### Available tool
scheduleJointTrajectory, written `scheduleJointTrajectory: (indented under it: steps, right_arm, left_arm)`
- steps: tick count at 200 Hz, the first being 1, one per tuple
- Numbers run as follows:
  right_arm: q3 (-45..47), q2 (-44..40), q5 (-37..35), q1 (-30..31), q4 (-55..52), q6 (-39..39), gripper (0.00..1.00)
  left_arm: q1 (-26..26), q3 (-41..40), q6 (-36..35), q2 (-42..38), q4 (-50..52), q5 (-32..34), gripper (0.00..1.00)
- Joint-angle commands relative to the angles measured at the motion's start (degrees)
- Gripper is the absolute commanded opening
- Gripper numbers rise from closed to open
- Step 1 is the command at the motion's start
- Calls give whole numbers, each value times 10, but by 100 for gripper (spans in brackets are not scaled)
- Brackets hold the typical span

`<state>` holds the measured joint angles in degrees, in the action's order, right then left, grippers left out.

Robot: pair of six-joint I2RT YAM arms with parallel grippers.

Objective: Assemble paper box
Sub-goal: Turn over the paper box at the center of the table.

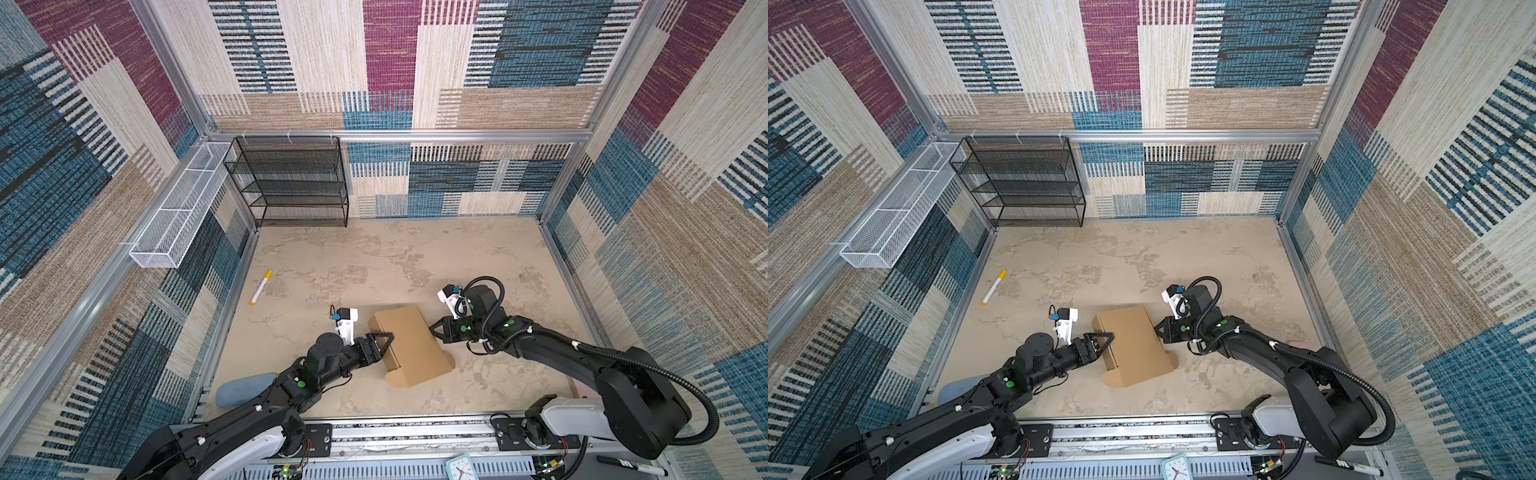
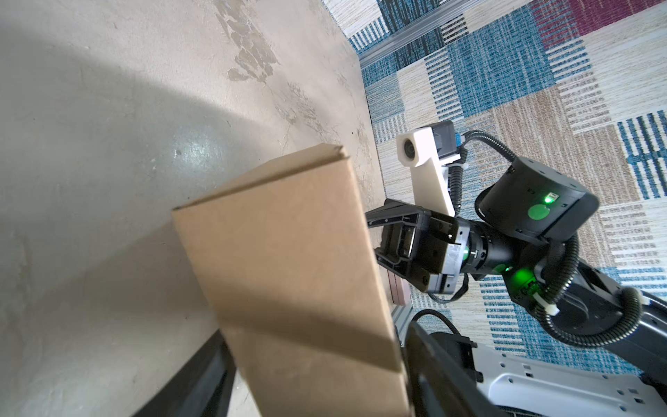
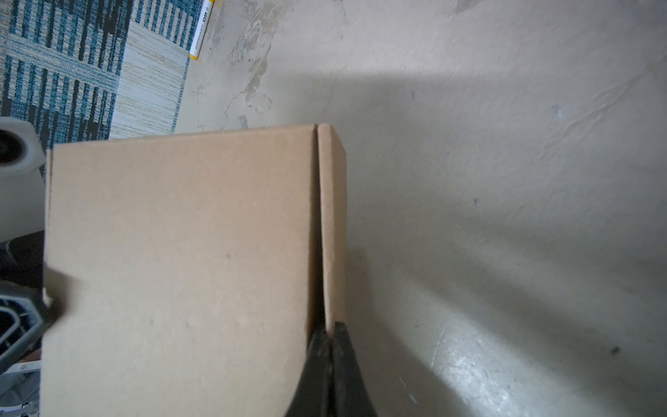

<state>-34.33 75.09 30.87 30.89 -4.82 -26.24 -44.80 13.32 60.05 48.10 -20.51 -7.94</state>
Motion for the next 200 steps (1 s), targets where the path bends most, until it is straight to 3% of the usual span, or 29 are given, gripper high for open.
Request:
scheduleJointTrajectory:
  steps: [1,63,126,148,171,200]
  right_arm:
    - [-7,0,8,0,-1,5,4]
    - [-11,-3,-3,0,-13,10,11]
    - [-31,-34,-48,0,-56,20,42]
    - [-49,-54,-96,0,-93,30,52]
    - [-65,-94,-144,-1,-121,24,69]
    - [-83,-139,-126,-2,-135,-1,74]
  left_arm:
    - [-1,1,6,4,-29,-7,70]
    - [-2,1,7,-4,-15,4,62]
    - [-2,3,29,-16,29,26,53]
    - [-2,3,58,-29,52,37,53]
    - [-2,7,98,-40,77,46,53]
    - [-2,3,160,-55,92,64,53]
